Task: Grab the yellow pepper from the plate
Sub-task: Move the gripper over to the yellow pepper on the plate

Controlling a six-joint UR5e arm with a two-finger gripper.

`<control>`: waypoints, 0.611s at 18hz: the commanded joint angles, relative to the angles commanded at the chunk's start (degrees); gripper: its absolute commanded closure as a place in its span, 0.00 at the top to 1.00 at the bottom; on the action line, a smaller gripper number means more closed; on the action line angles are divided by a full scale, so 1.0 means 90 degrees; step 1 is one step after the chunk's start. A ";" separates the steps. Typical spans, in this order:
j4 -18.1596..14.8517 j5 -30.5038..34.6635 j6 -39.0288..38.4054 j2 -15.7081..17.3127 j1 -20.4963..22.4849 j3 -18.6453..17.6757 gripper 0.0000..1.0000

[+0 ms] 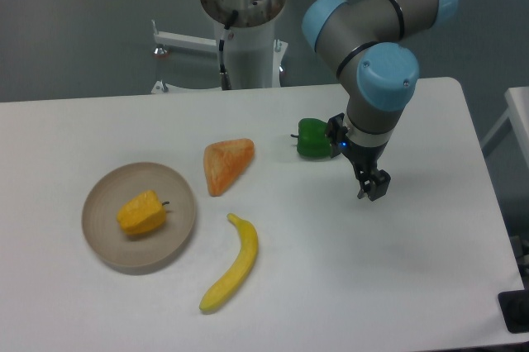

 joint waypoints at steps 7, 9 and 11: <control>-0.0010 0.0010 -0.0049 -0.0039 -0.0117 -0.0029 1.00; 0.0010 -0.0019 -0.0097 -0.0029 -0.0263 -0.0213 1.00; 0.0049 -0.0116 -0.0660 0.0000 -0.0574 -0.0390 1.00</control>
